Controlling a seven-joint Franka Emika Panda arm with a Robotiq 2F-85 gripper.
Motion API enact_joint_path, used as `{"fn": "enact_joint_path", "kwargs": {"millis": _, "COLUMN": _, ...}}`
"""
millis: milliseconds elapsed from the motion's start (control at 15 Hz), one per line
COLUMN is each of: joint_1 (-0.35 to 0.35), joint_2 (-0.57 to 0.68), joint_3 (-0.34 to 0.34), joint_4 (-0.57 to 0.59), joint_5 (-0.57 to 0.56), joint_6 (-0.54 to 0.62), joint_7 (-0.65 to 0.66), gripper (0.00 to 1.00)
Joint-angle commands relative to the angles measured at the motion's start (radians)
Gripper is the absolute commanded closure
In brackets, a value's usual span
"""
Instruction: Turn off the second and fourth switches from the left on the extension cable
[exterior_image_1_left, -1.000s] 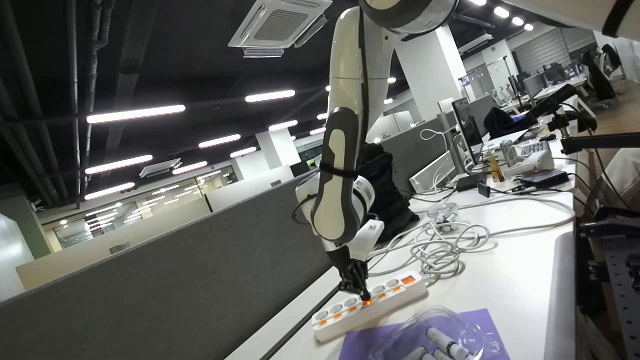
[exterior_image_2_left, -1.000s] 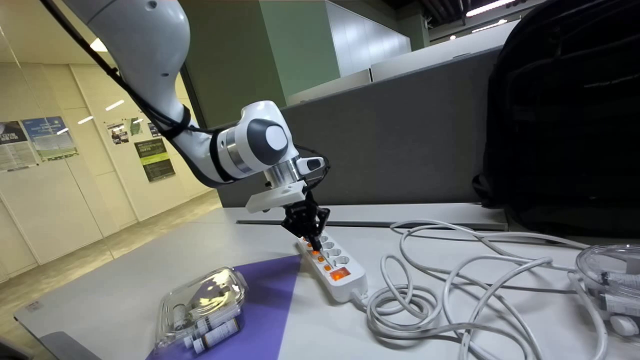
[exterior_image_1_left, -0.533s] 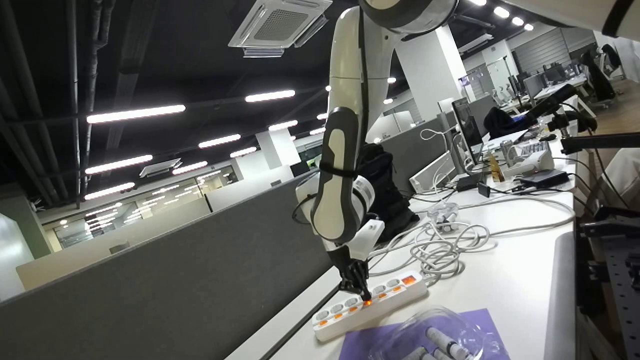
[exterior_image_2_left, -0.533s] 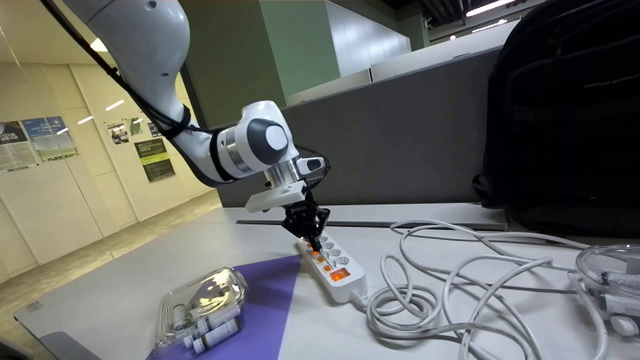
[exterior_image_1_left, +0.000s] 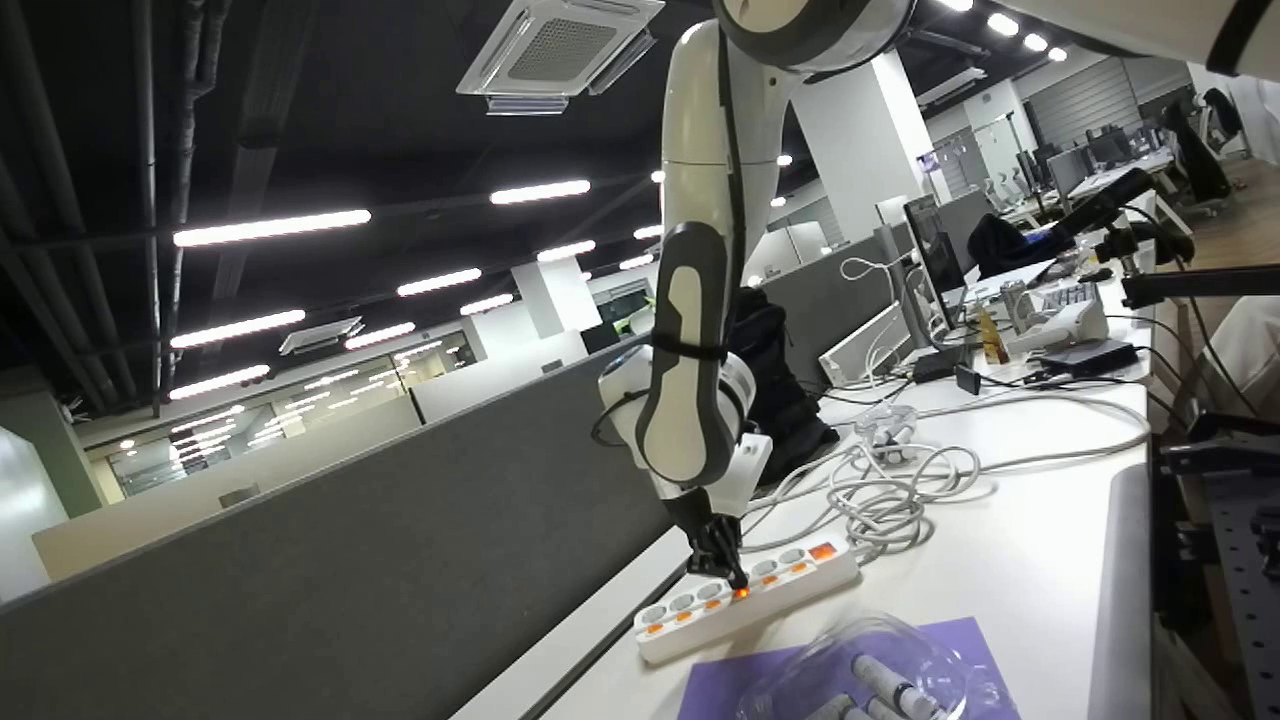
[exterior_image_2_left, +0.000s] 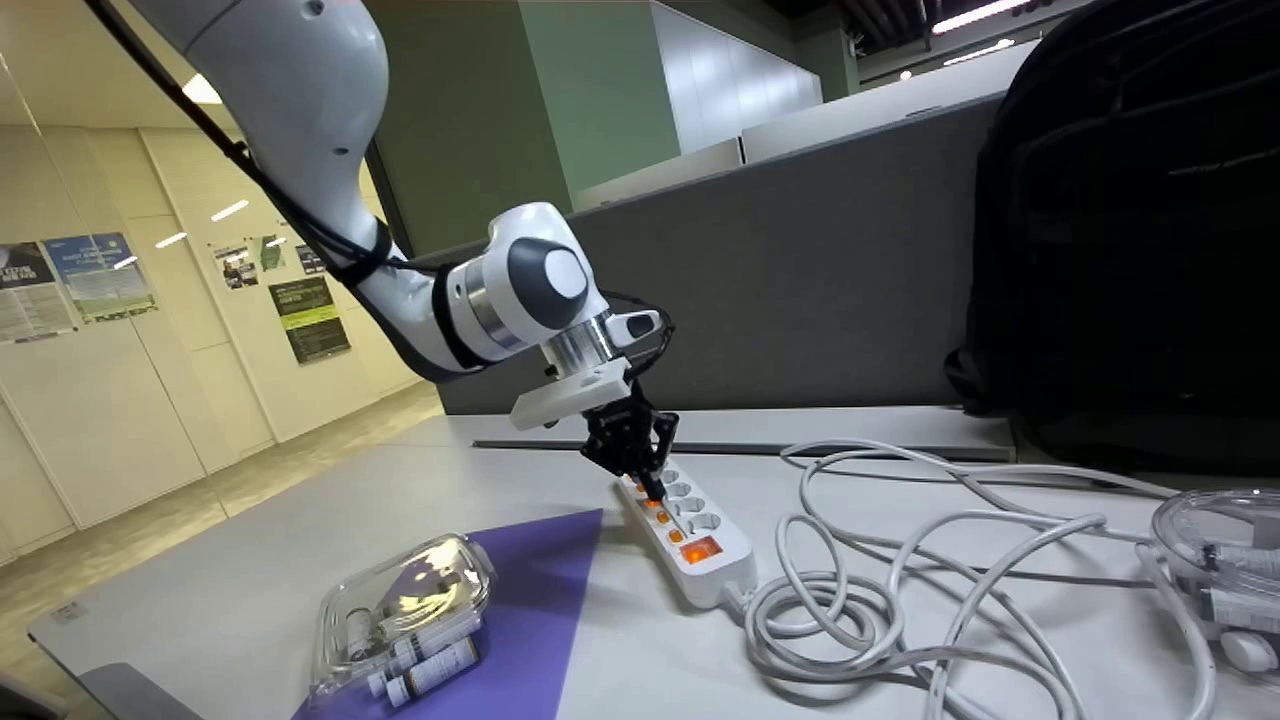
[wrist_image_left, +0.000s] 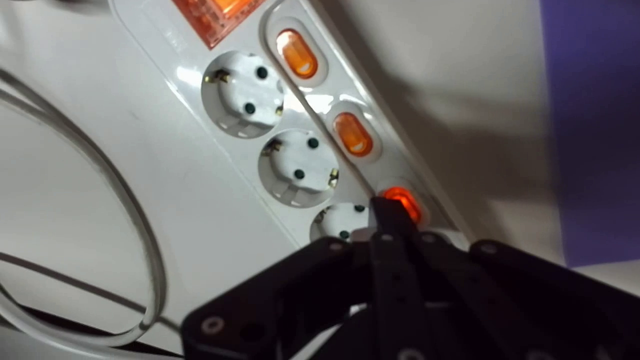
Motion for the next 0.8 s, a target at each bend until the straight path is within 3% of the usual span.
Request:
{"fn": "enact_joint_path", "kwargs": {"millis": 0, "joint_1": 0.01, "joint_2": 0.078, "joint_3": -0.035, "joint_4": 0.013, "joint_5": -0.056, "joint_6": 0.04, "joint_7": 0.006, "gripper": 1.0}}
{"fn": "enact_joint_path", "kwargs": {"millis": 400, "joint_1": -0.118, "joint_2": 0.087, "joint_3": 0.087, "joint_4": 0.046, "joint_5": 0.091, "joint_6": -0.11, "joint_7": -0.132, "gripper": 1.0}}
{"fn": "enact_joint_path", "kwargs": {"millis": 600, "joint_1": -0.095, "joint_2": 0.109, "joint_3": 0.042, "joint_4": 0.074, "joint_5": 0.057, "joint_6": -0.179, "joint_7": -0.103, "gripper": 1.0}}
{"fn": "enact_joint_path", "kwargs": {"millis": 733, "joint_1": -0.051, "joint_2": 0.115, "joint_3": -0.007, "joint_4": 0.059, "joint_5": -0.029, "joint_6": -0.121, "joint_7": -0.067, "gripper": 1.0}}
